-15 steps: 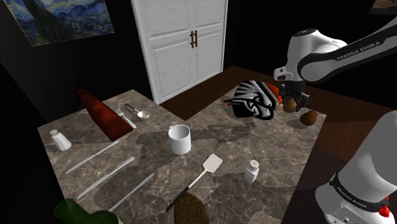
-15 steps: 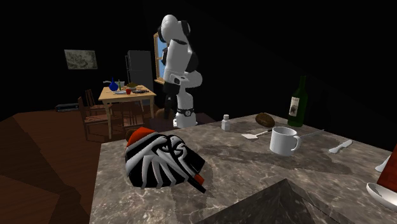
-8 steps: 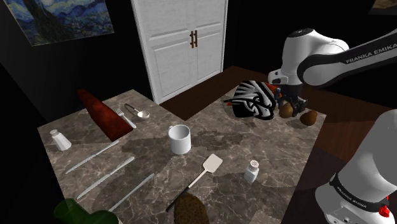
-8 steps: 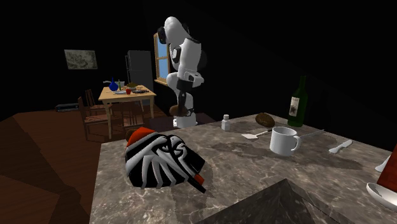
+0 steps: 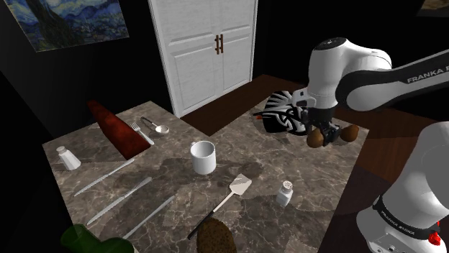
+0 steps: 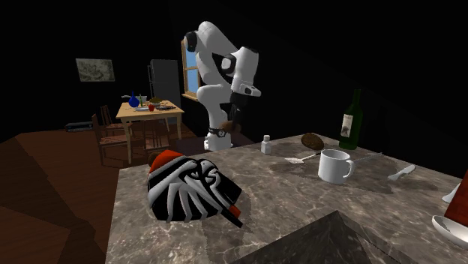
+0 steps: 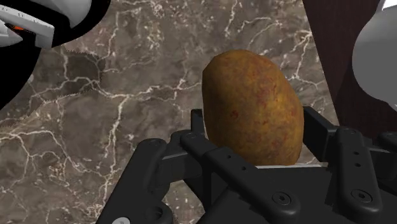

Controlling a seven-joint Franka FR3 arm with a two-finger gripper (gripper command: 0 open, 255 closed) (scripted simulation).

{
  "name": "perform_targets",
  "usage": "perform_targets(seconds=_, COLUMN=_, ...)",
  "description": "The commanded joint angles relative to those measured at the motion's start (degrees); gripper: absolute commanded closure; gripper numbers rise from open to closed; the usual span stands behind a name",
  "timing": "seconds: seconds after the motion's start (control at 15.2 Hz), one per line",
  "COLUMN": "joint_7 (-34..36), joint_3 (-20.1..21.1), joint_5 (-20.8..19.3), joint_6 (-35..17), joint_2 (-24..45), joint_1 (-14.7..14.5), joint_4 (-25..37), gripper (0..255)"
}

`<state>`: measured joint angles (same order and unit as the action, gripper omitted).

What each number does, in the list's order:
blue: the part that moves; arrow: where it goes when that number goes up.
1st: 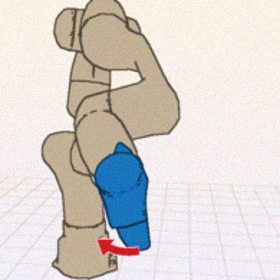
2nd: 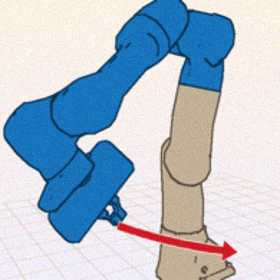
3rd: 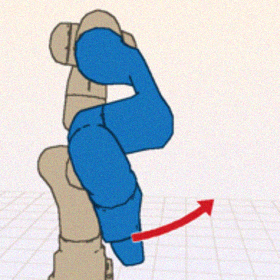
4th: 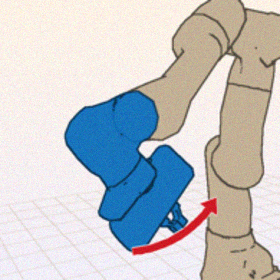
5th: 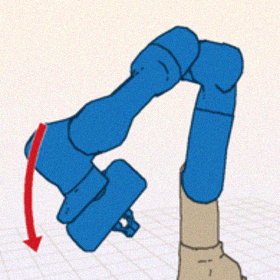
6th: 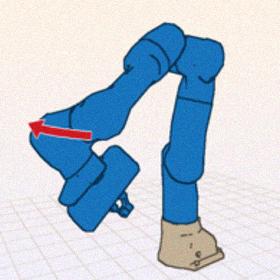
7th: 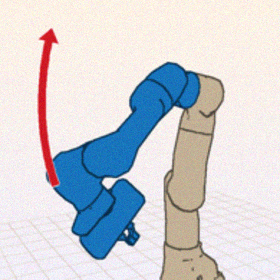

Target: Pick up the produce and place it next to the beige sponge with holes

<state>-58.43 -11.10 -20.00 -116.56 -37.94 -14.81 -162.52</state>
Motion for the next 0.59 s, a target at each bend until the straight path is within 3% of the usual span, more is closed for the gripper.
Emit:
perform_targets(seconds=0.0, joint_7=3.17, joint_3=2.75, joint_5=2.63, joint_6=1.13, joint_2=-1.21, joint_1=-2.4, joint_4=-0.79, gripper=255)
perform_targets(seconds=0.53, joint_7=14.93, joint_3=12.53, joint_5=12.42, joint_6=1.78, joint_2=2.99, joint_1=-11.85, joint_4=2.1, gripper=255)
